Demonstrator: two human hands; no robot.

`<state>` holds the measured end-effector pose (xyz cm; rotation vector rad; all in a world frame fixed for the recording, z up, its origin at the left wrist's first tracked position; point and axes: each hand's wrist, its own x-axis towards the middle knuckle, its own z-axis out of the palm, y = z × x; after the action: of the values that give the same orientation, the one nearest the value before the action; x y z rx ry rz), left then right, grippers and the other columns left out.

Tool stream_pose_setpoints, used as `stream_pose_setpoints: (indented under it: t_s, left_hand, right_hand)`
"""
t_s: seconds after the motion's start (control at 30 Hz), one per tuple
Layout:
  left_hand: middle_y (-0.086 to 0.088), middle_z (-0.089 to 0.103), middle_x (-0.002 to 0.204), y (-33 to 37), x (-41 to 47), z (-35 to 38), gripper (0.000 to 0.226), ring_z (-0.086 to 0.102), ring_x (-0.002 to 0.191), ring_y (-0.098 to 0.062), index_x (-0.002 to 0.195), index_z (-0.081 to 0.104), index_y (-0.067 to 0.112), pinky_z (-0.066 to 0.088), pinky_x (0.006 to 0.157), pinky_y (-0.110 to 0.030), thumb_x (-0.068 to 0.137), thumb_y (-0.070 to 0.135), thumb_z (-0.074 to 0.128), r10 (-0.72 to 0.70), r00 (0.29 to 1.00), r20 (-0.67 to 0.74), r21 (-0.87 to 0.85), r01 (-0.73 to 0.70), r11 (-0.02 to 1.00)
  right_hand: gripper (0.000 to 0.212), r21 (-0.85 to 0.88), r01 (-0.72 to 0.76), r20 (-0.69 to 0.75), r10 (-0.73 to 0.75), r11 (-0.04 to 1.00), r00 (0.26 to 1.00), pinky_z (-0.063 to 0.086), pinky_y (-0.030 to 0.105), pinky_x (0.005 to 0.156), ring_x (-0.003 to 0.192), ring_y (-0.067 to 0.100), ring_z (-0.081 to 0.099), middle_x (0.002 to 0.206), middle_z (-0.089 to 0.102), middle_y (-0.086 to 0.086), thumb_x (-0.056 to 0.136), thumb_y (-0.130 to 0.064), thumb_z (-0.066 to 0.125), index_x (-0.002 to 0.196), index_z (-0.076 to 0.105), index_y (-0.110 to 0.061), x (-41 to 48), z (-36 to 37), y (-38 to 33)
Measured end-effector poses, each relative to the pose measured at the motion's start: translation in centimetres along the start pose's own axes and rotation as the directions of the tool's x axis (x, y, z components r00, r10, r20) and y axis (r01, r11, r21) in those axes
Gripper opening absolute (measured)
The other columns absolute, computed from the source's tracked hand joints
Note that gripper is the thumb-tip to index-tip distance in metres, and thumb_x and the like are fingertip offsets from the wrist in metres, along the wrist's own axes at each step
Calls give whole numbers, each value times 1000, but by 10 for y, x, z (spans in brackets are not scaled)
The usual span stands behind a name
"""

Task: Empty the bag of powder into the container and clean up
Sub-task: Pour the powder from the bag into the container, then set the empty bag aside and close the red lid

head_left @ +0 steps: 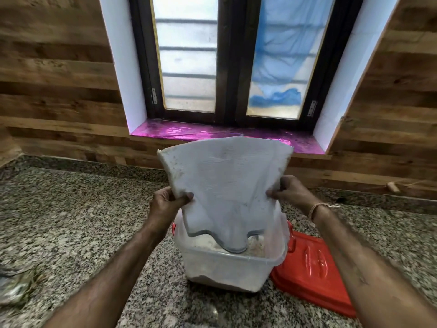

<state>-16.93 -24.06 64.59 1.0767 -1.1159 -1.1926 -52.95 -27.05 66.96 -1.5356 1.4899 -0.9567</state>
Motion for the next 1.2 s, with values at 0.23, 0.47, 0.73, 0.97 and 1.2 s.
stream_pose_setpoints:
  t_s: [0.23,0.47,0.73,0.97,1.2]
  left_hand:
    - [-20,76,101,13,20,7,18,71,84,-28,103,73,3,59,76,-39,85,6,77,-52,992,-112,-125,38,991]
    - [-1,78,74,29,50,-16,9,72,61,-14,89,72,10,58,54,-26,86,1,74,-119,983,-142,-204,89,975]
    - [-16,76,100,6,73,-158,22,74,90,-35,101,73,9,59,87,-56,82,15,82,-267,901,-343,-134,234,963]
    - [-29,72,111,-71,41,-293,32,69,89,-36,112,69,-3,57,85,-55,81,-4,77,-494,775,-395,-180,462,869]
    - [-10,74,77,-102,9,-331,21,68,57,-18,99,66,5,49,35,-21,84,-4,76,-628,711,-316,103,684,722]
  right_hand:
    - [6,201,61,-138,-34,978,990,54,33,73,77,16,64,91,67,11,99,-10,62,96,61,-6,4,-2,-24]
    - [53,332,-26,-224,106,943,969,53,32,58,60,20,60,77,67,12,69,-63,79,76,63,-13,27,1,-62]
    - [30,273,-225,133,195,935,972,61,39,76,82,30,65,106,67,26,86,4,71,116,66,9,89,109,-111]
    - [39,-372,-95,-14,97,924,995,51,31,79,89,23,62,96,68,4,71,-12,83,106,66,-14,143,277,-124]
    - [26,-752,-71,37,149,655,988,35,44,111,114,28,66,112,73,5,88,-8,55,99,73,-22,170,389,-100]
